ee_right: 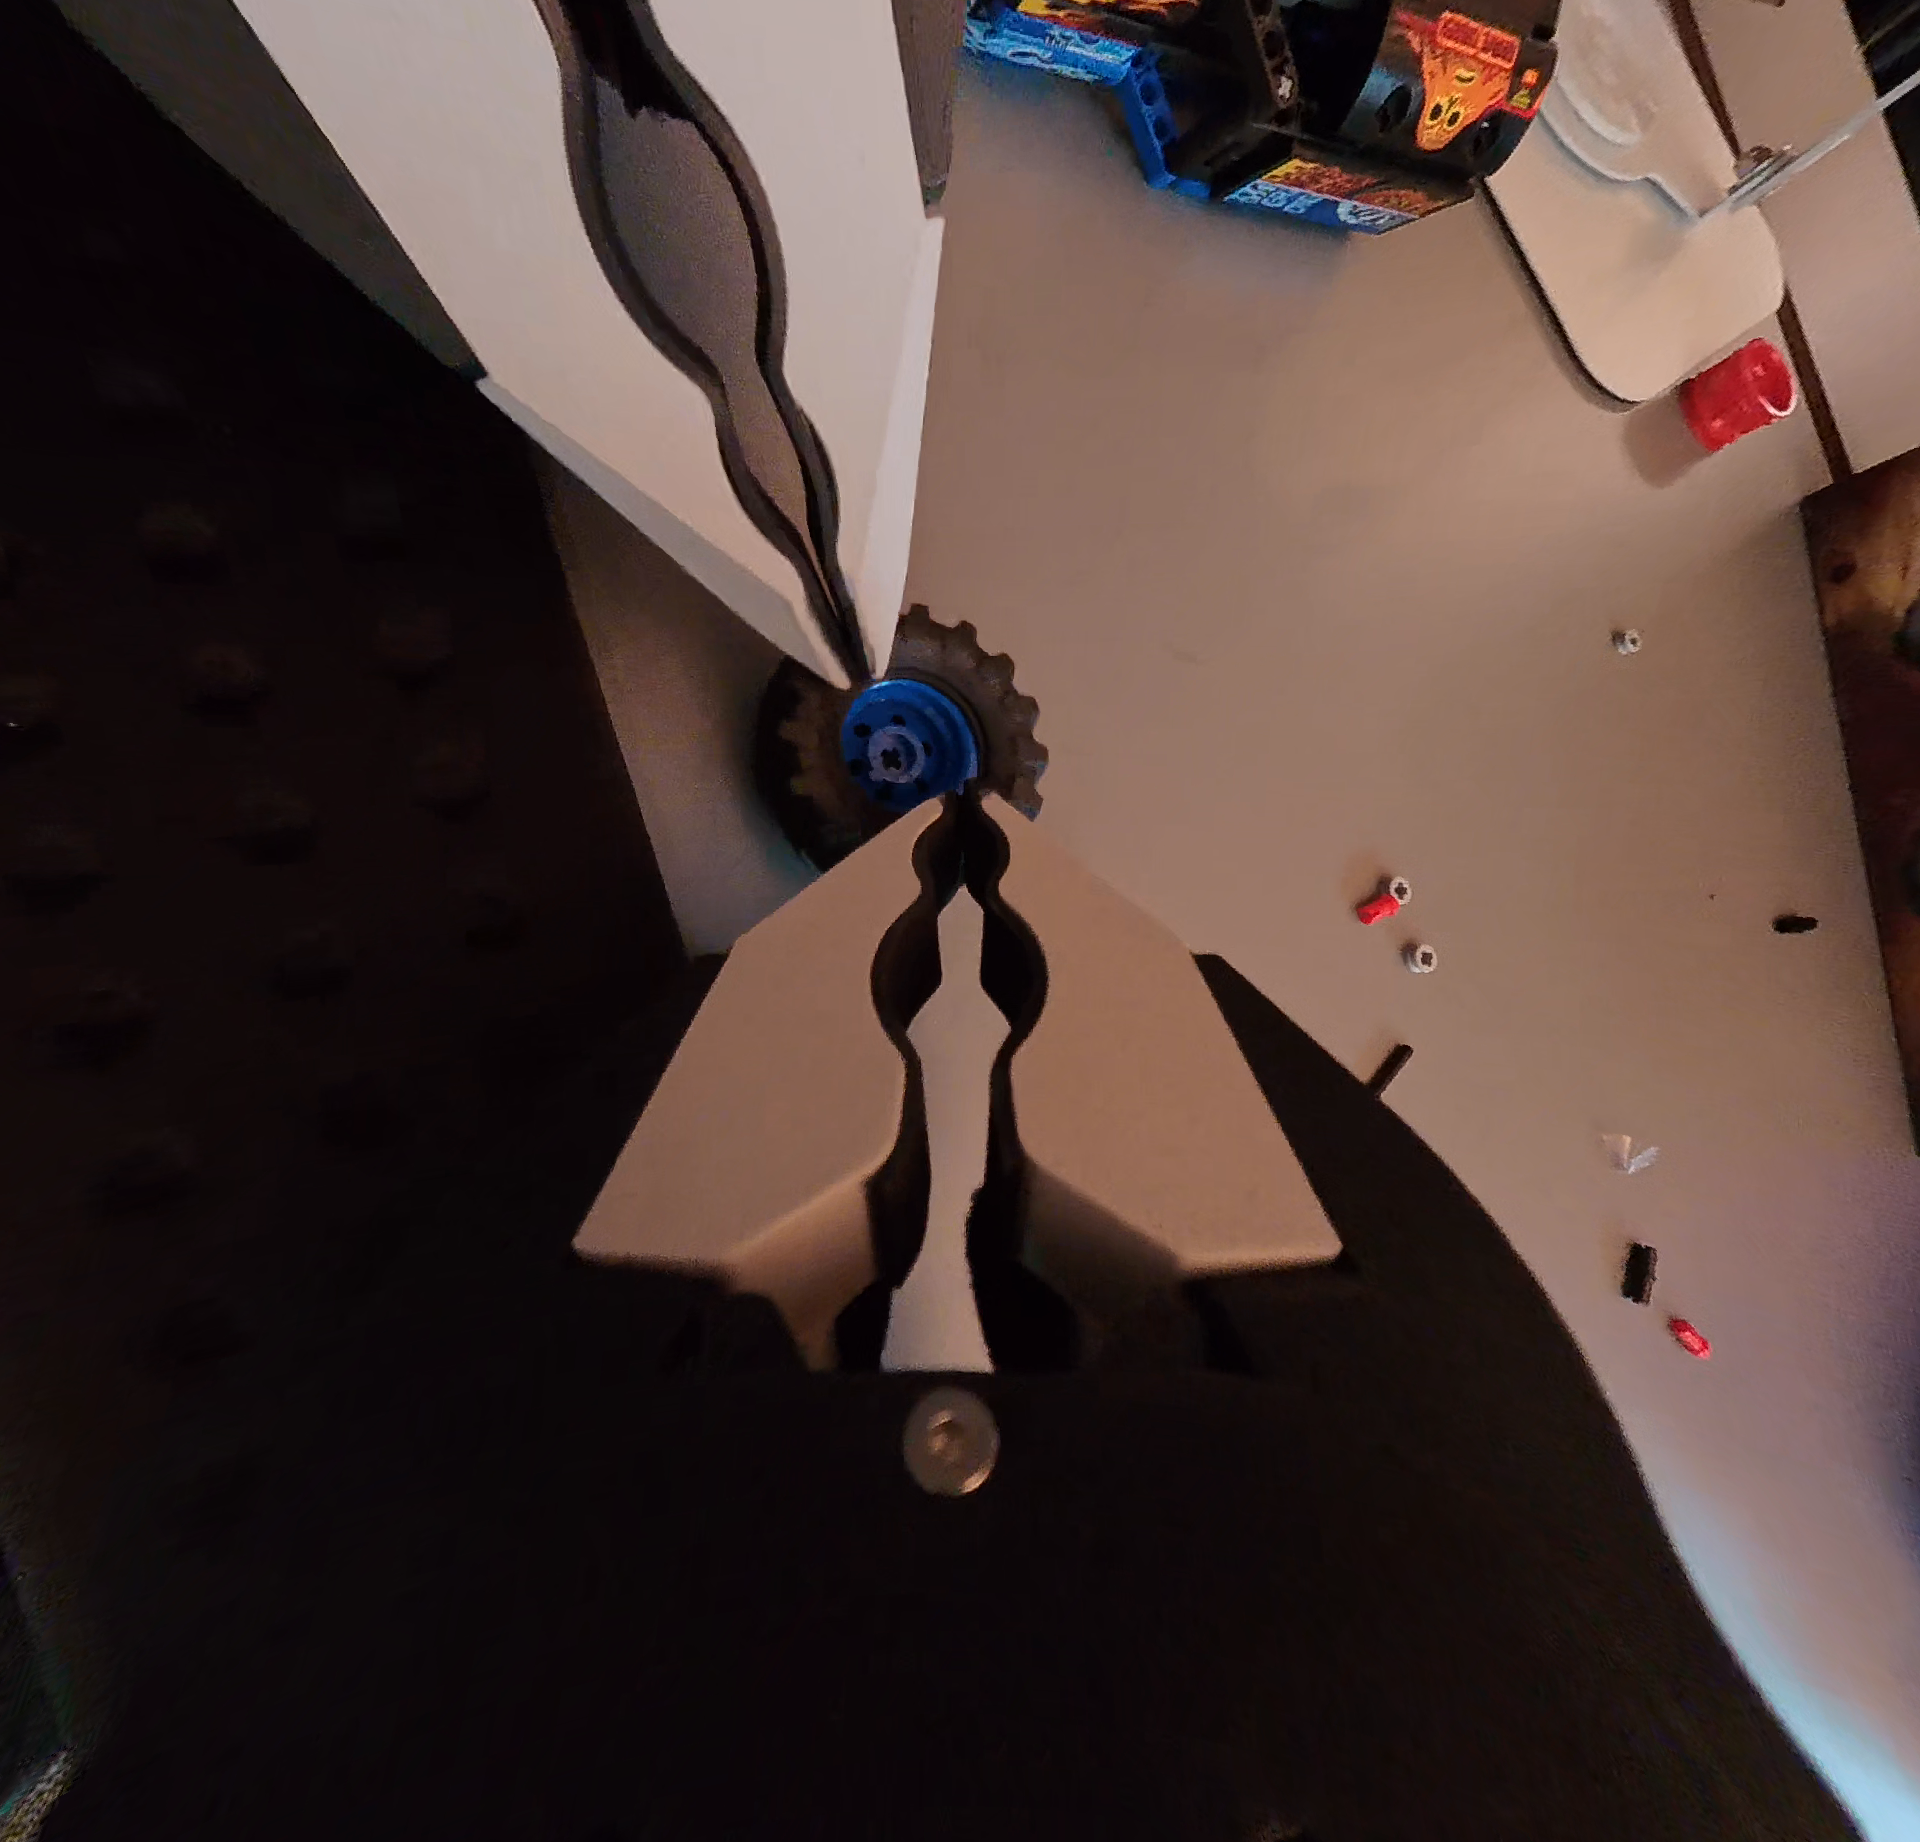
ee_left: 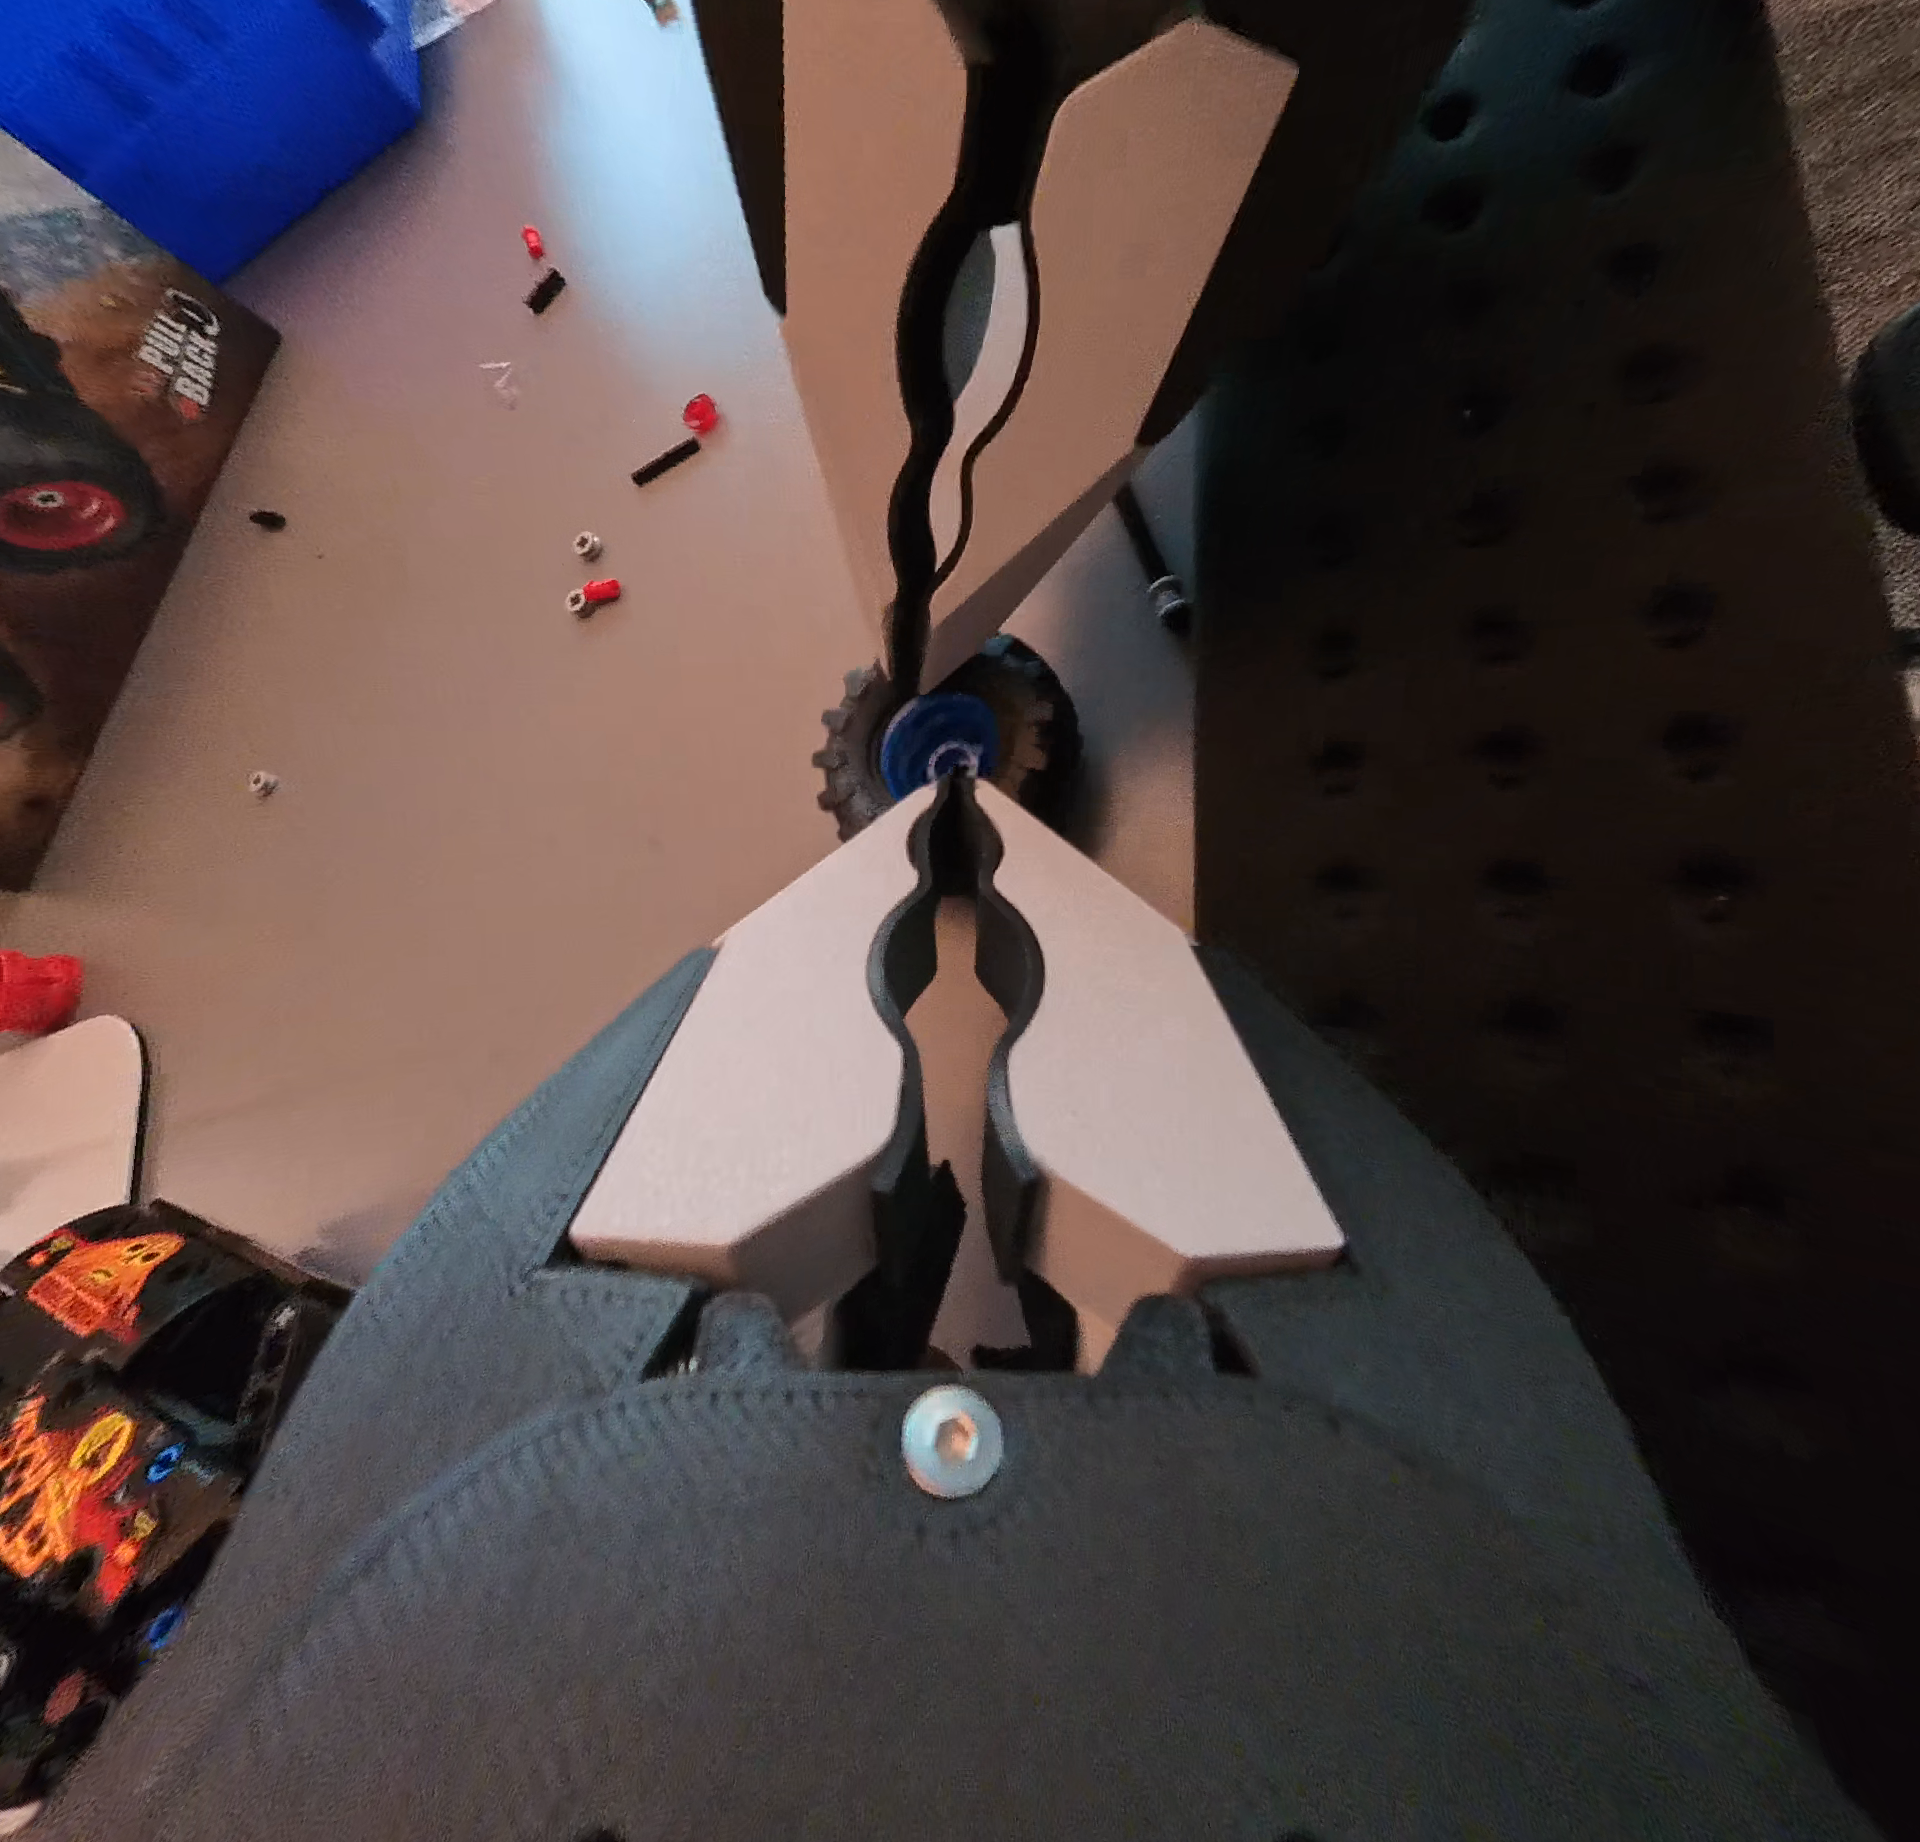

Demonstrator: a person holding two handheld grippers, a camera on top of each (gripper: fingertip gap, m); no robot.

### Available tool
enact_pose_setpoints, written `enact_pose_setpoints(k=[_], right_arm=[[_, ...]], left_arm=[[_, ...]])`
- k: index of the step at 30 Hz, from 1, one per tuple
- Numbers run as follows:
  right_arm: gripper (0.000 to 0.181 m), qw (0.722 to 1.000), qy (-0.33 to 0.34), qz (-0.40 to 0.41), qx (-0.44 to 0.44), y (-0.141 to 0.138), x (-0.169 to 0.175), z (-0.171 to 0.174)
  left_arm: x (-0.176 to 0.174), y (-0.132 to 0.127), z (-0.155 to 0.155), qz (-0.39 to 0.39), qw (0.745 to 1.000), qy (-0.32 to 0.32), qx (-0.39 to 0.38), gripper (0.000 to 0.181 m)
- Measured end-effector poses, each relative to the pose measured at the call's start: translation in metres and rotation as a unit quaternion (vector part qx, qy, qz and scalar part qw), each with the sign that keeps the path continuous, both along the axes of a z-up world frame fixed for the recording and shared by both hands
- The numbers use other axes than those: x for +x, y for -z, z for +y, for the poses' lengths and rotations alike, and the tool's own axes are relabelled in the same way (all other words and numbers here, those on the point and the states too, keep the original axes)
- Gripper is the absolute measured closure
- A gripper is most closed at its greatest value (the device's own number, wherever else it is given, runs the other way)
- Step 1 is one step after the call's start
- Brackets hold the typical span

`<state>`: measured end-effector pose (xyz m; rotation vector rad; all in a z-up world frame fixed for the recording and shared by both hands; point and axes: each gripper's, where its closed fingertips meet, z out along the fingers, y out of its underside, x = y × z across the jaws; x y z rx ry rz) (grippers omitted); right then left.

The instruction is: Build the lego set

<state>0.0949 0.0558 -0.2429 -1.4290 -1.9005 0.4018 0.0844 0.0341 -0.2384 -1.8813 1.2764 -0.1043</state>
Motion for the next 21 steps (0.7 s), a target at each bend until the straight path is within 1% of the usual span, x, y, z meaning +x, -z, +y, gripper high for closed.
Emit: enact_pose_setpoints(k=[5,8,11,12,15,17,19,21], right_arm=[[0.181,1.000,-0.030,0.006,-0.006,-0.001,-0.001,-0.016],[0.181,0.999,-0.041,-0.003,0.000,0.000,0.001,-0.019],[0.181,0.999,-0.035,0.021,-0.029,-0.007,0.001,-0.015],[0.181,0.998,-0.033,0.027,-0.040,-0.010,0.000,-0.014],[0.181,0.999,-0.021,0.013,-0.043,-0.004,-0.002,-0.009],[0.181,0.999,-0.016,0.009,-0.040,-0.001,-0.004,-0.007],[0.181,0.999,-0.020,-0.001,-0.030,0.001,-0.005,-0.007],[0.181,0.999,-0.030,-0.017,-0.002,0.002,-0.006,-0.008]], left_arm=[[0.000,0.005,0.002,-0.023,1.000,0.001,-0.020,0.180],[0.002,0.005,0.003,-0.009,1.000,0.001,-0.007,0.181],[0.001,0.007,0.001,-0.012,1.000,0.003,-0.017,0.181],[0.000,0.007,0.003,-0.011,1.000,0.004,-0.009,0.180],[-0.005,0.004,0.010,0.007,1.000,0.001,0.008,0.181],[-0.005,0.004,0.011,0.003,1.000,0.004,-0.004,0.181],[-0.005,0.005,0.011,0.025,1.000,0.016,0.000,0.181],[-0.006,0.006,0.011,0.047,0.999,0.024,-0.003,0.181]])
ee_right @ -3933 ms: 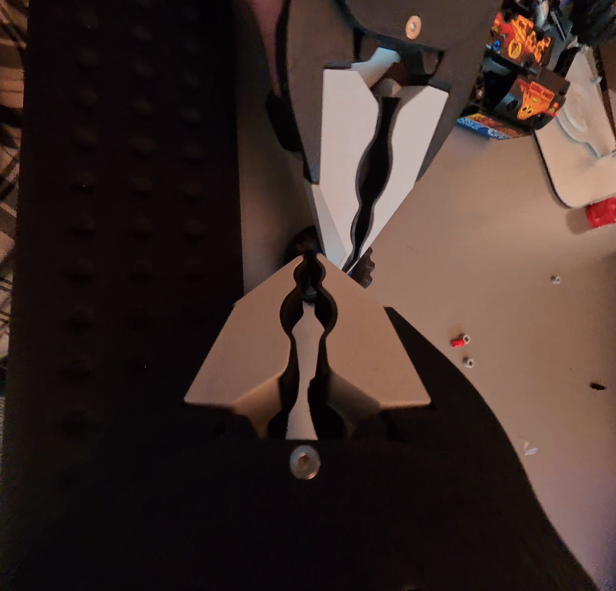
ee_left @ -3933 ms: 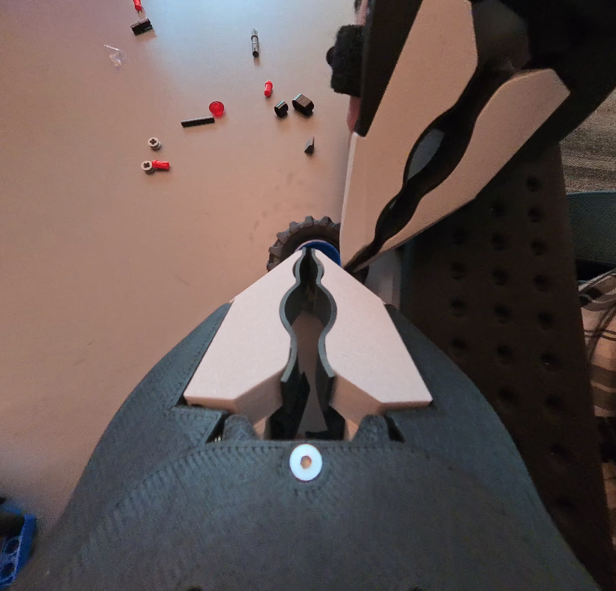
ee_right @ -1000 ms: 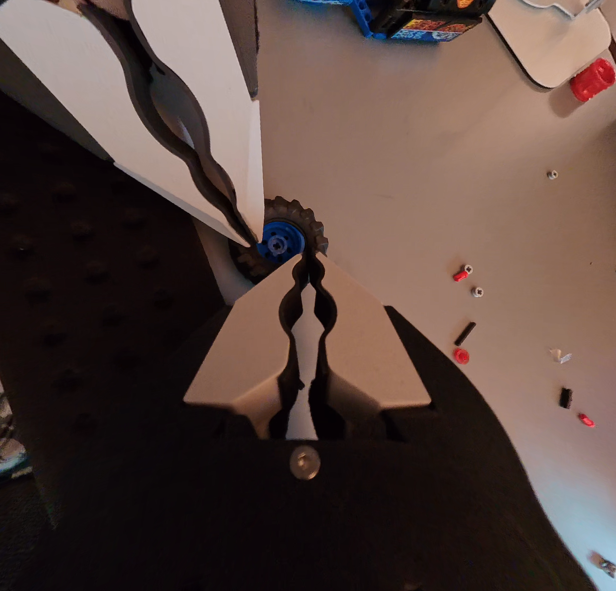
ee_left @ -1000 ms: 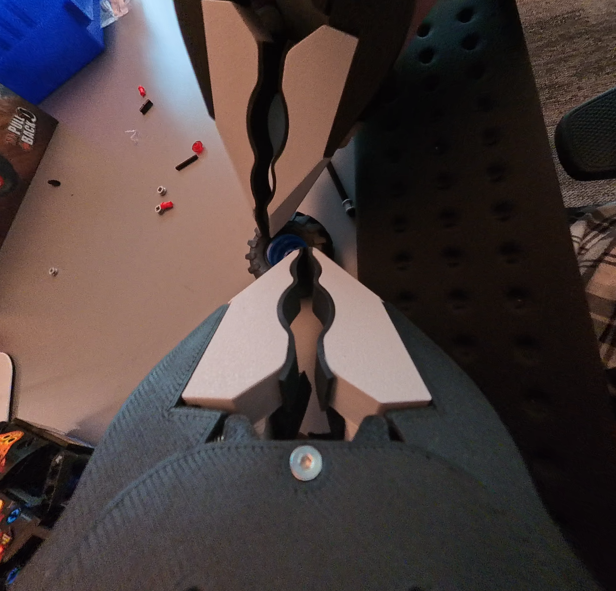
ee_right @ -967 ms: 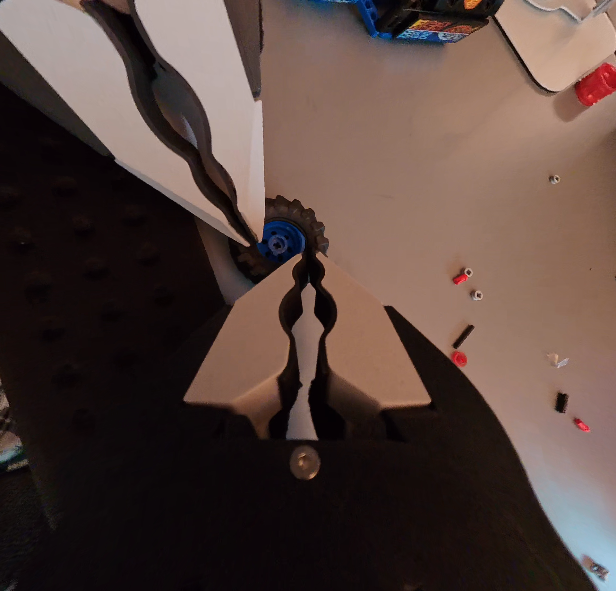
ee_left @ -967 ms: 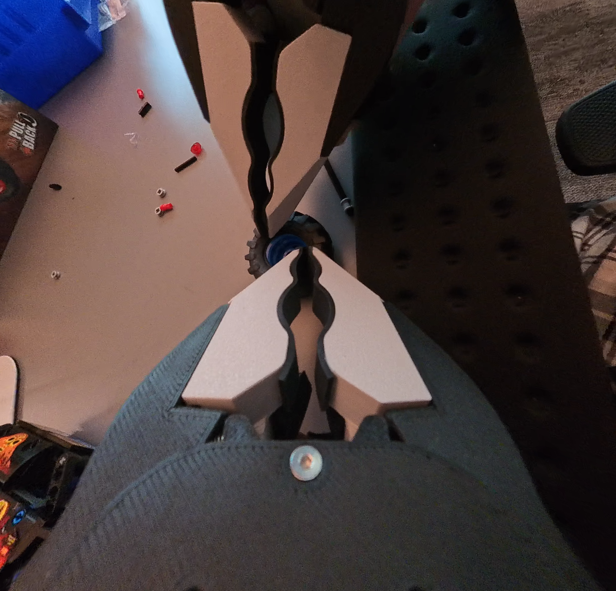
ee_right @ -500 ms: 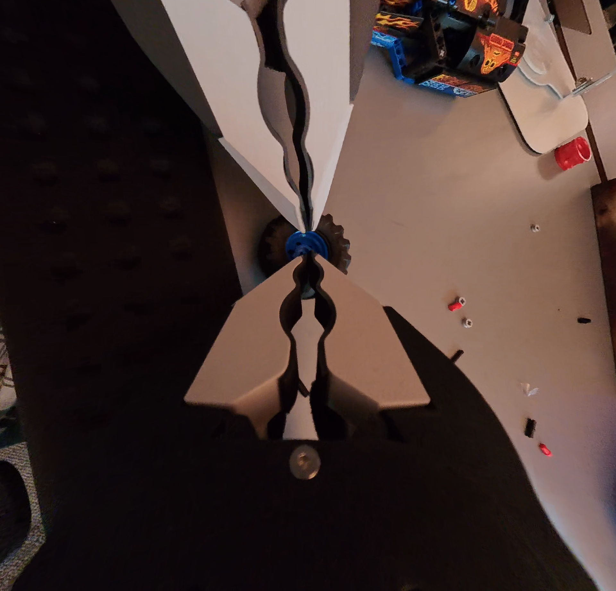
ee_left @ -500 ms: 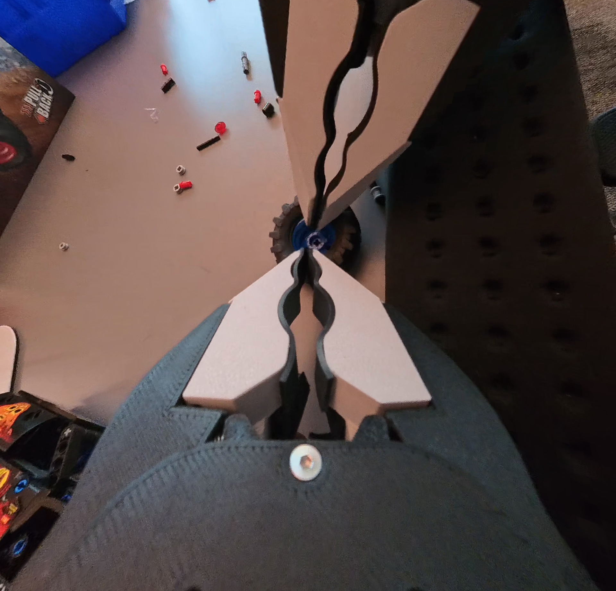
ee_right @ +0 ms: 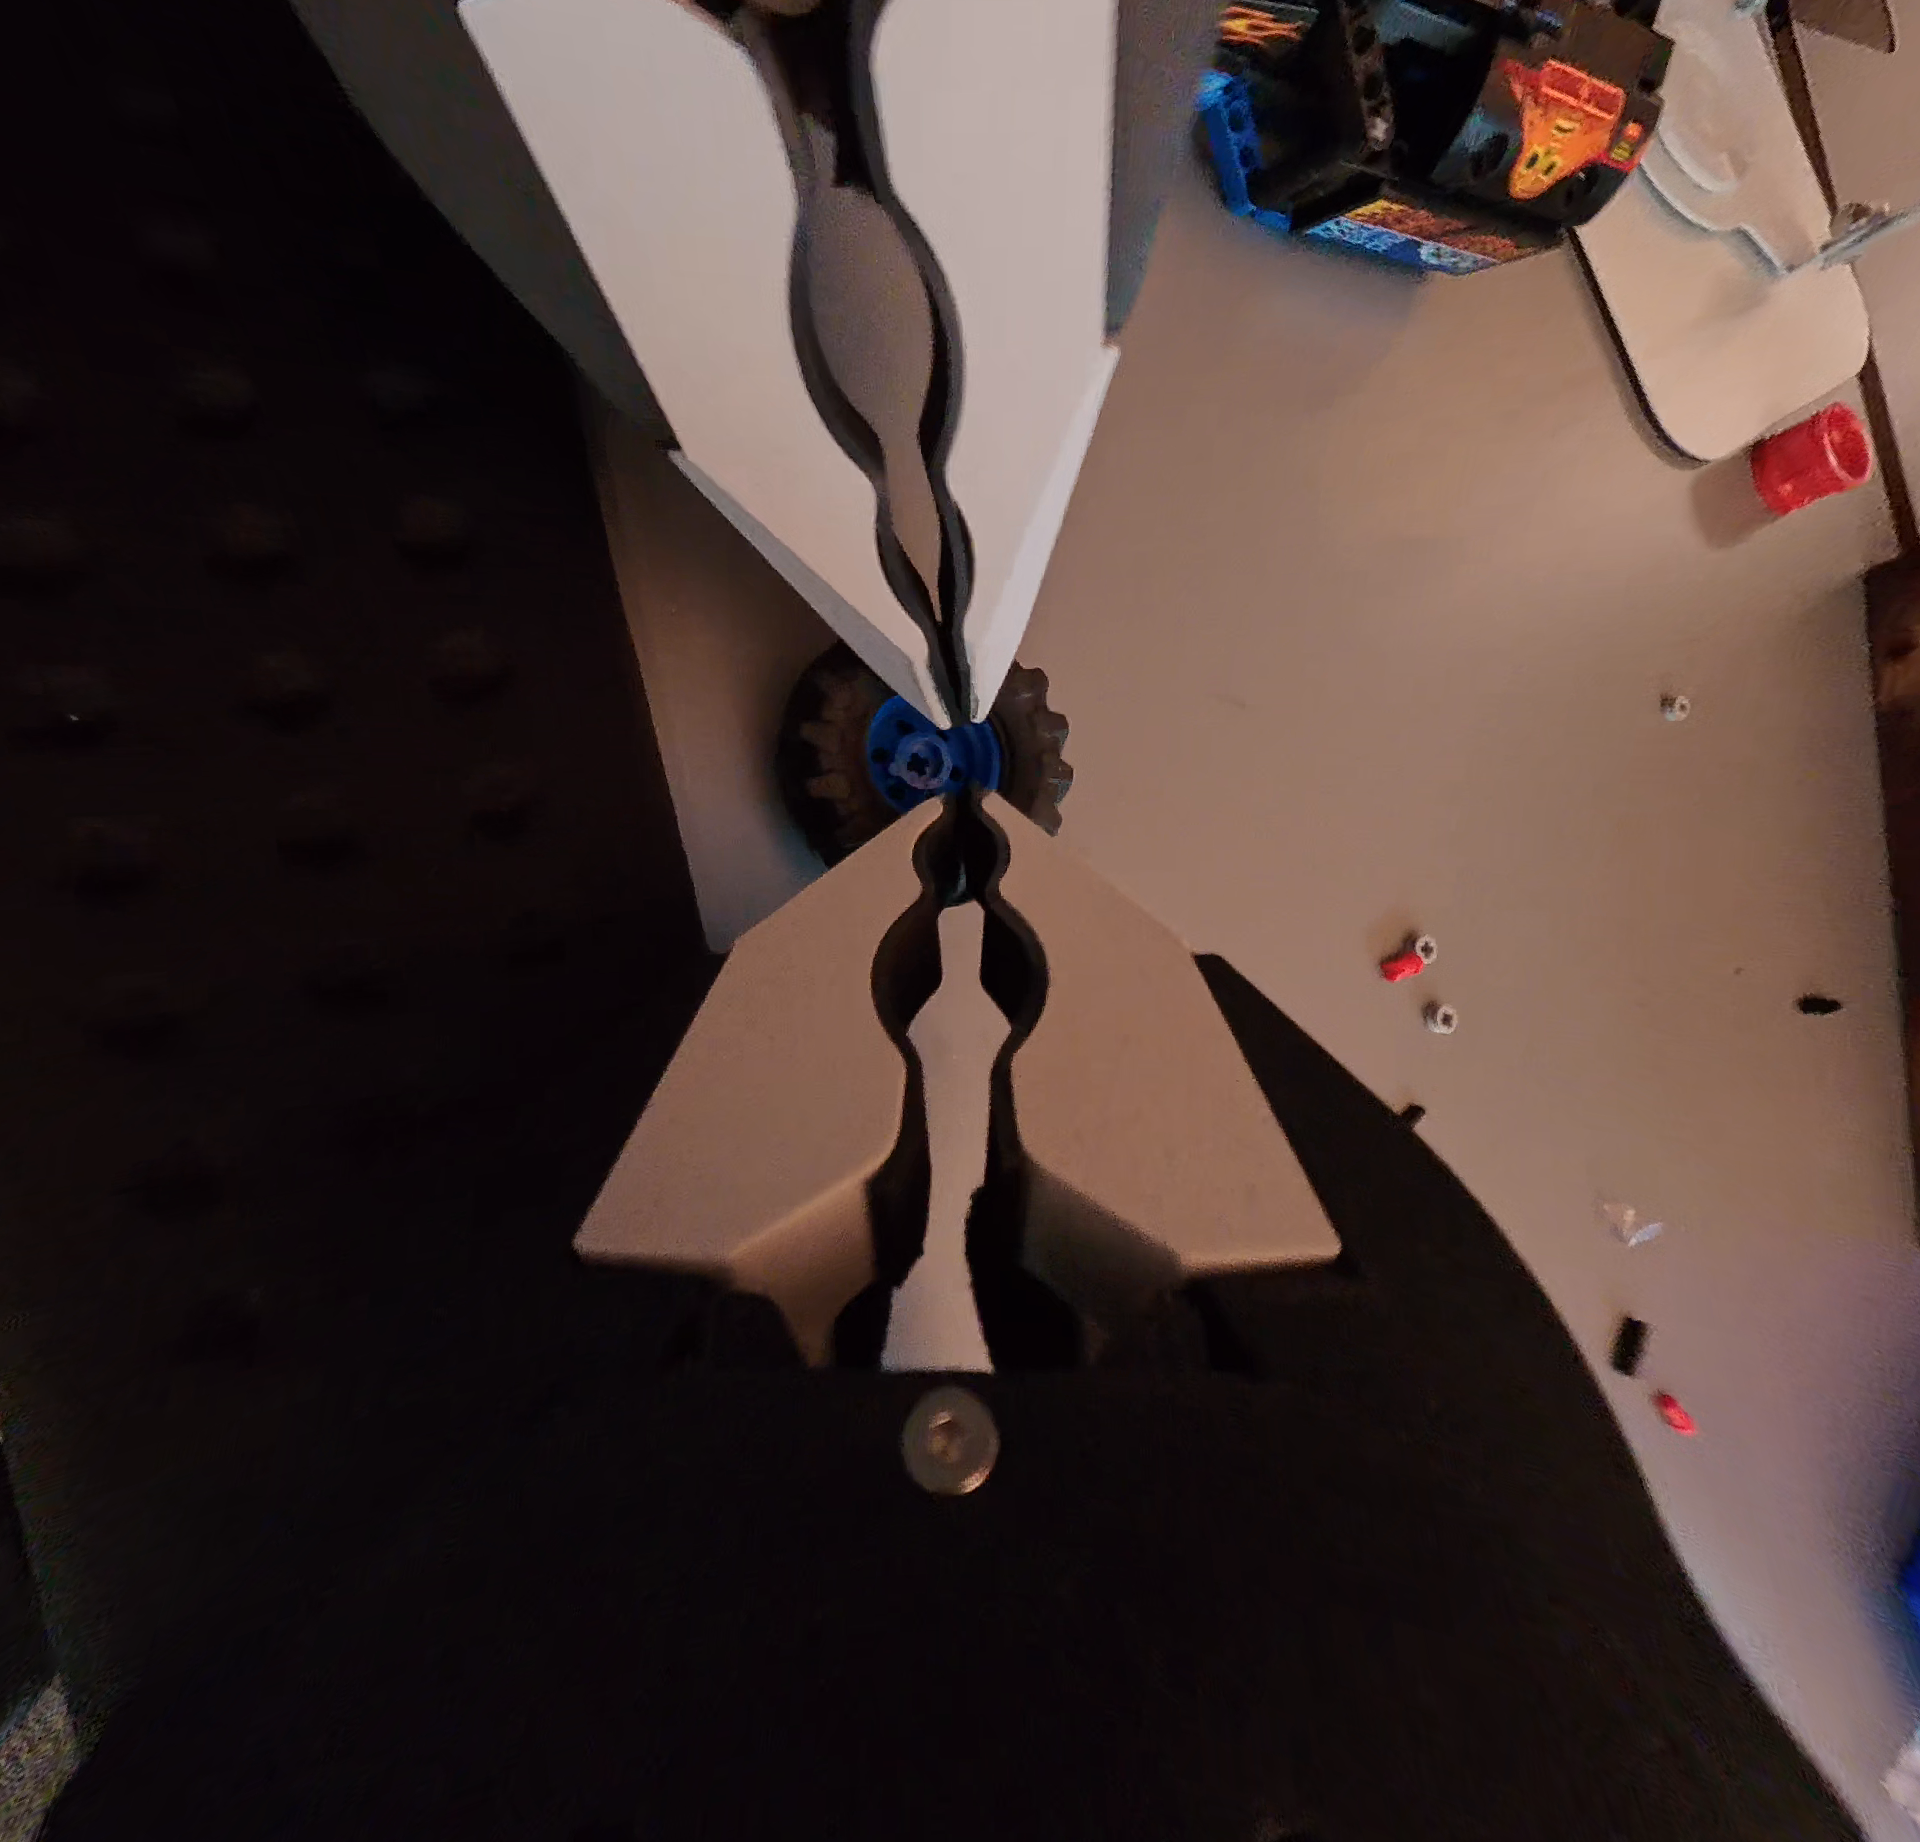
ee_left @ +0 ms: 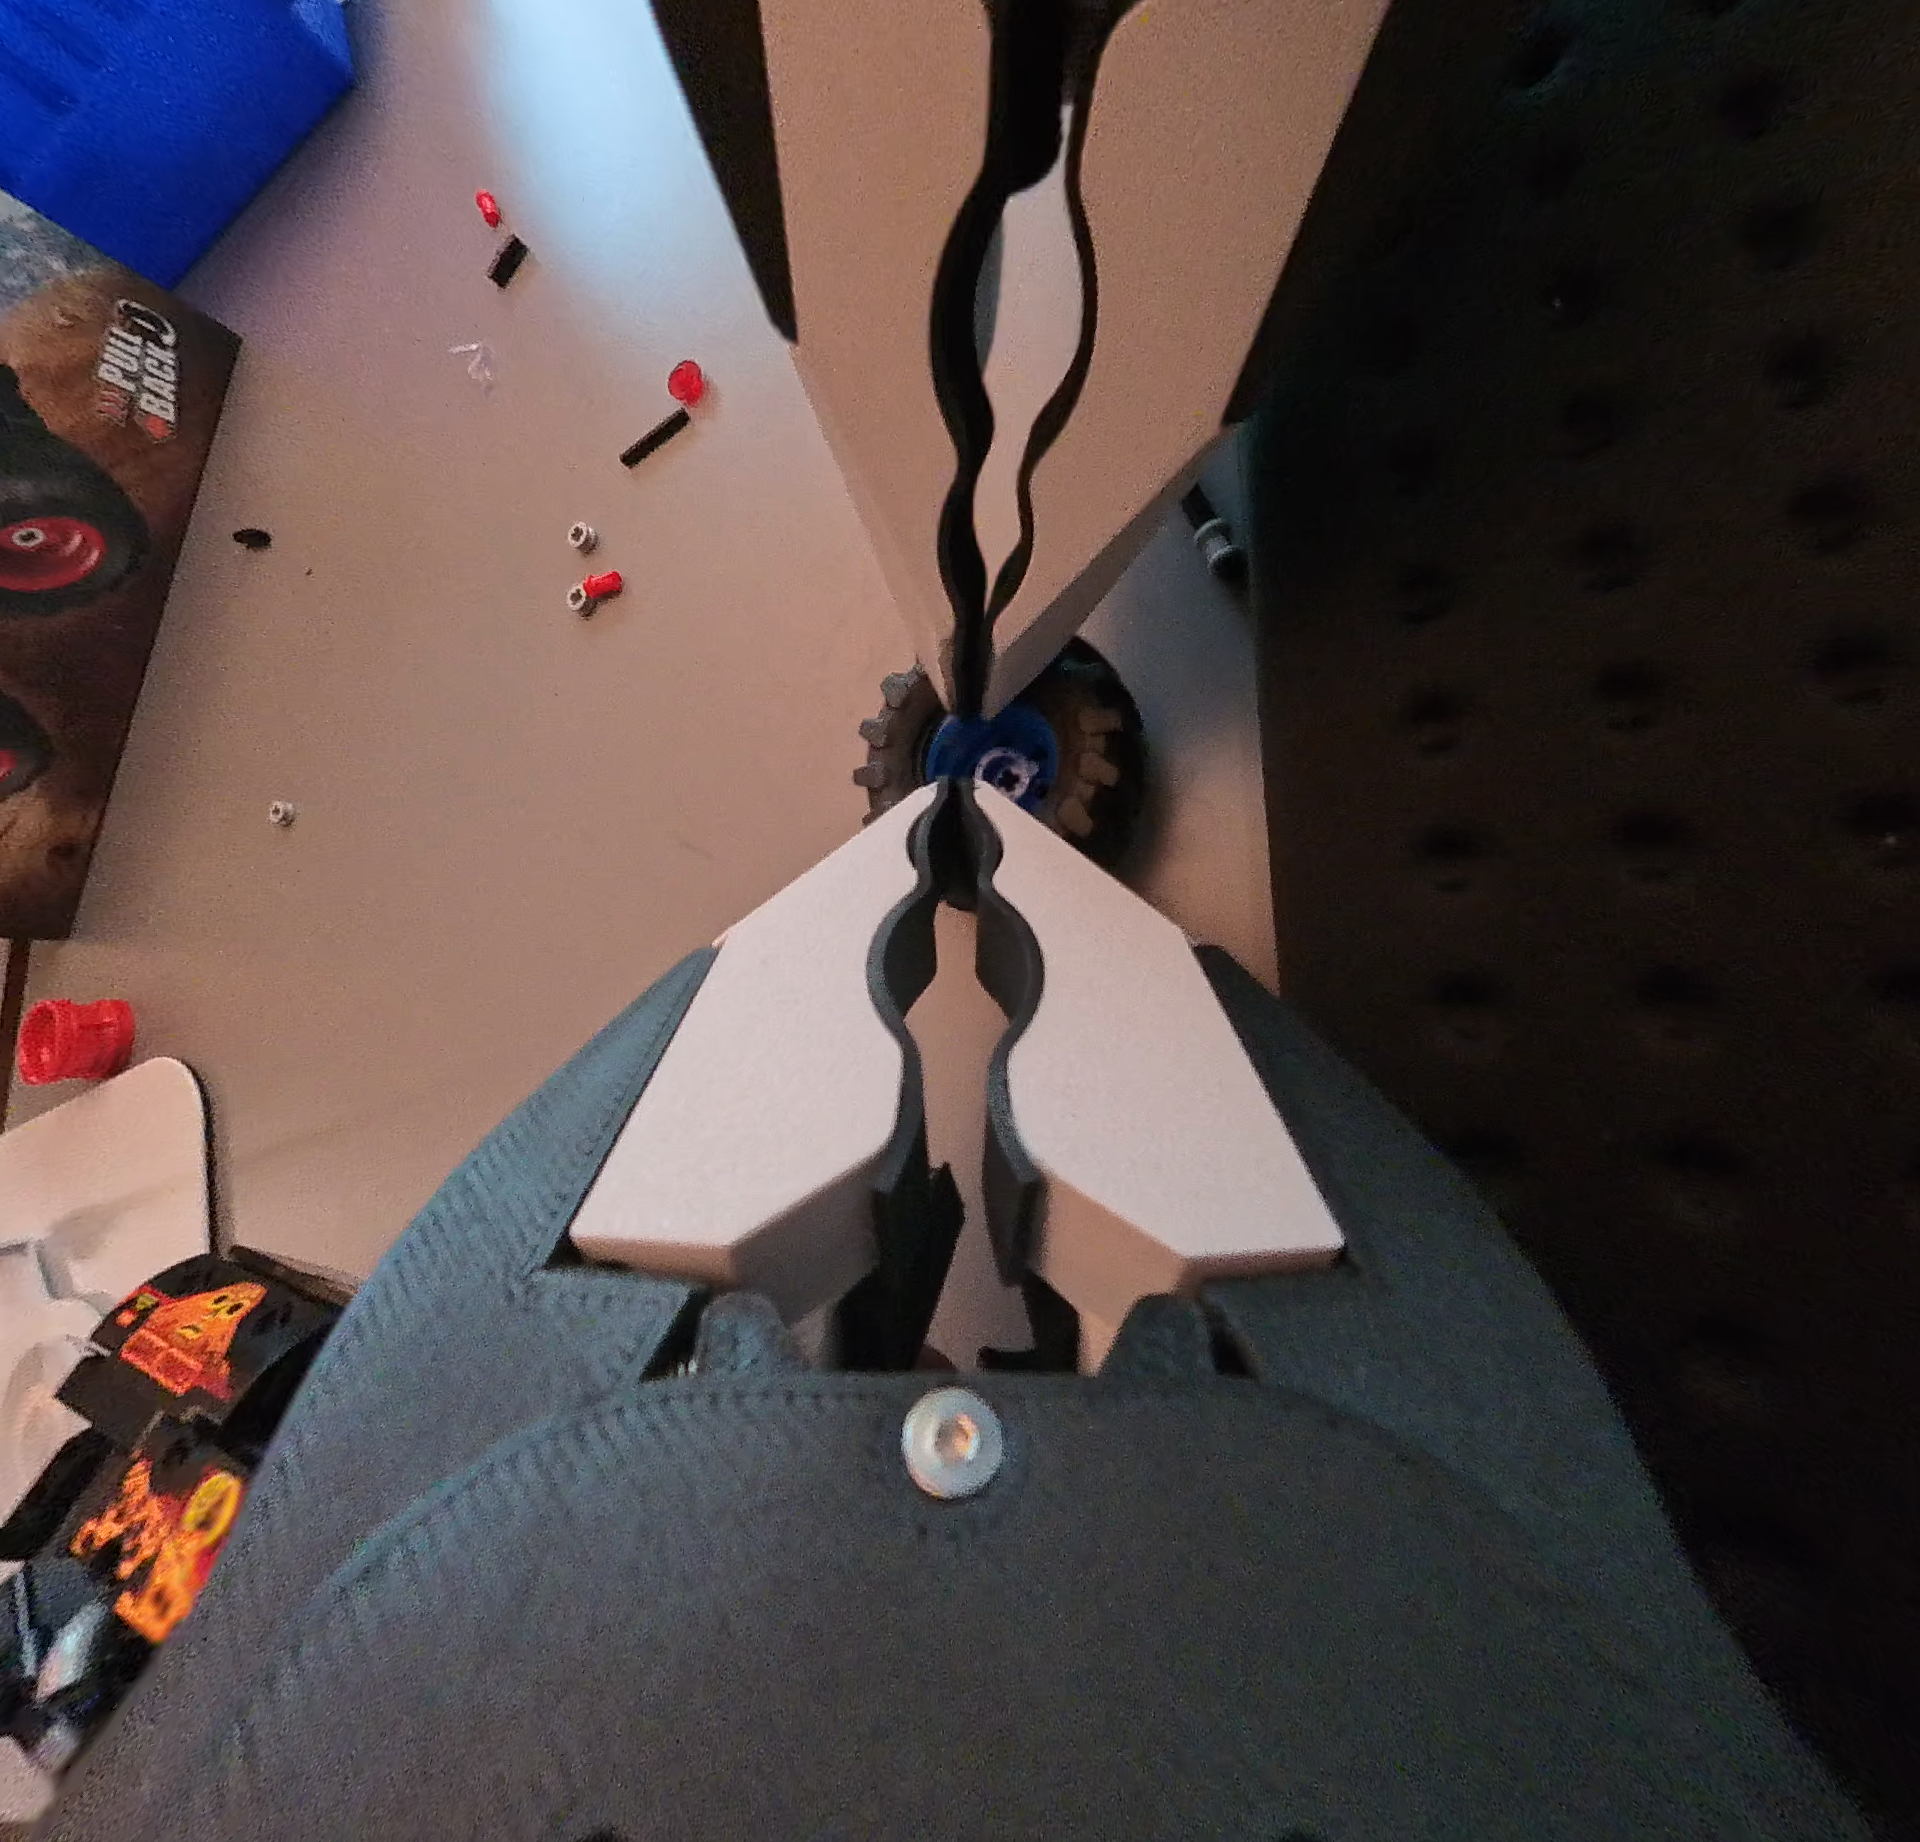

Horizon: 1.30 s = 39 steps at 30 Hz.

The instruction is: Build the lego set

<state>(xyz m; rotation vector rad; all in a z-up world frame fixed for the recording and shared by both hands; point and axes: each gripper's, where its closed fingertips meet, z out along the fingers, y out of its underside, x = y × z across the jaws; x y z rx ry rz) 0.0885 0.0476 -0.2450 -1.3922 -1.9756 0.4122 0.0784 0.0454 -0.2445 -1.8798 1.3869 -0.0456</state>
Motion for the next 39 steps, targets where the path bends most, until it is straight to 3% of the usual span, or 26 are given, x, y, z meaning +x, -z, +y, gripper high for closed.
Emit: enact_pose_setpoints(k=[5,8,10,13,16,20,21,24,27,28,30,32,36,39], right_arm=[[0.181,1.000,0.005,0.016,-0.022,-0.005,-0.001,-0.001],[0.181,0.994,0.017,0.053,-0.090,-0.016,0.008,-0.001],[0.178,0.994,0.006,0.050,-0.096,-0.015,0.017,-0.001],[0.165,0.996,-0.024,0.042,-0.068,-0.010,0.019,-0.003],[0.154,0.998,-0.042,0.014,-0.044,0.004,0.018,-0.003],[0.138,0.998,-0.051,0.028,-0.006,0.000,0.013,0.007],[0.134,0.998,-0.056,0.034,0.009,-0.003,0.010,0.009],[0.150,0.997,-0.069,0.037,0.025,-0.009,0.007,0.017],[0.152,0.994,-0.073,0.007,-0.075,-0.014,0.017,0.014],[0.153,0.992,-0.062,-0.007,-0.106,-0.013,0.019,0.017],[0.154,0.981,-0.043,-0.047,-0.181,-0.007,0.024,0.019],[0.154,0.966,-0.028,-0.081,-0.242,-0.002,0.025,0.019],[0.153,0.951,-0.006,-0.111,-0.289,-0.002,0.015,0.025],[0.154,0.955,-0.003,-0.107,-0.277,-0.001,0.009,0.029]], left_arm=[[-0.004,-0.006,-0.003,-0.021,1.000,-0.009,-0.002,0.181],[-0.001,-0.018,-0.019,-0.105,0.993,0.010,-0.057,0.156],[0.000,-0.018,-0.022,-0.087,0.995,0.027,-0.044,0.150],[-0.002,0.002,-0.016,-0.018,0.999,0.030,-0.034,0.140],[0.001,0.013,-0.010,0.003,0.999,0.028,-0.030,0.151],[0.005,0.006,-0.002,-0.087,0.992,-0.005,-0.094,0.152],[0.007,0.003,-0.001,-0.125,0.984,-0.011,-0.124,0.153],[0.026,-0.018,-0.010,-0.256,0.937,0.001,-0.237,0.158],[0.034,-0.026,-0.010,-0.338,0.878,-0.009,-0.340,0.156],[0.032,-0.025,-0.004,-0.349,0.873,-0.026,-0.341,0.154],[0.024,-0.016,0.009,-0.324,0.896,-0.060,-0.297,0.134],[0.018,-0.014,0.016,-0.298,0.917,-0.078,-0.255,0.130],[0.016,-0.009,0.017,-0.233,0.945,-0.079,-0.216,0.148],[0.012,-0.005,0.020,-0.232,0.944,-0.085,-0.217,0.149]])
